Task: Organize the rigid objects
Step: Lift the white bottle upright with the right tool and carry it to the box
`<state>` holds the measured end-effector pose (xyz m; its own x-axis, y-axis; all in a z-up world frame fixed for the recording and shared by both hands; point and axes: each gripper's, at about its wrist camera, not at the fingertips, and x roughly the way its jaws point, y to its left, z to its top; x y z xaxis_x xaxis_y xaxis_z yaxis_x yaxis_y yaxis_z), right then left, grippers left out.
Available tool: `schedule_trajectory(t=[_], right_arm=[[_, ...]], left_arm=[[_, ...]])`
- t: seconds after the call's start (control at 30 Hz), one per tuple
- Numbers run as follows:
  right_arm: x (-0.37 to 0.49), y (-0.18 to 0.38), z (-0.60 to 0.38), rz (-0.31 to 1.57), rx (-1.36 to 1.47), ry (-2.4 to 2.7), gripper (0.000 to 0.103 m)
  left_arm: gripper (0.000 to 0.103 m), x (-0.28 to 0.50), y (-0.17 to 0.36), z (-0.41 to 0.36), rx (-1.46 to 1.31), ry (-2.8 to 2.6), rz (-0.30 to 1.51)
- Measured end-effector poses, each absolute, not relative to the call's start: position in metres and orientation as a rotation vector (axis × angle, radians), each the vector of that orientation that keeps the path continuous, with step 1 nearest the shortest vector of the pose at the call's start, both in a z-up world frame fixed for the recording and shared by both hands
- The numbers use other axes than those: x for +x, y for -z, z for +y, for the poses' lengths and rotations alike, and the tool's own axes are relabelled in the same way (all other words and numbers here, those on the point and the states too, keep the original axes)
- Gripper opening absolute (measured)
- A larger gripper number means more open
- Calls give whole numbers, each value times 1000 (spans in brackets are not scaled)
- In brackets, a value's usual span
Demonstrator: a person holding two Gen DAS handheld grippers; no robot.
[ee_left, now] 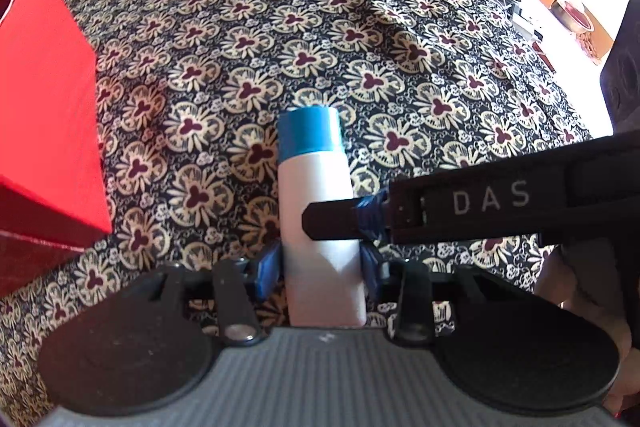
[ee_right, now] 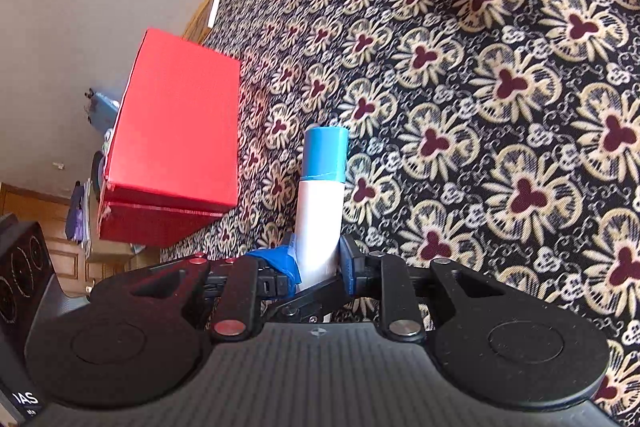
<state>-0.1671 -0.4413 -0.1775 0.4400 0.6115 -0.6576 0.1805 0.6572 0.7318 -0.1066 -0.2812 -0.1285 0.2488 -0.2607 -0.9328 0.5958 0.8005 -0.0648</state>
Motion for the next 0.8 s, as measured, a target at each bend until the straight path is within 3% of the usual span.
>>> schedule_trajectory(t=[0.4,0.8], right_arm=[[-154,168,-384,1125,789,-403,5],[-135,118,-356,962,822,-307,5]], left_arm=[[38,-122,127,-243,286,496,1191],[37,-117,91,-224,335,590,1078]])
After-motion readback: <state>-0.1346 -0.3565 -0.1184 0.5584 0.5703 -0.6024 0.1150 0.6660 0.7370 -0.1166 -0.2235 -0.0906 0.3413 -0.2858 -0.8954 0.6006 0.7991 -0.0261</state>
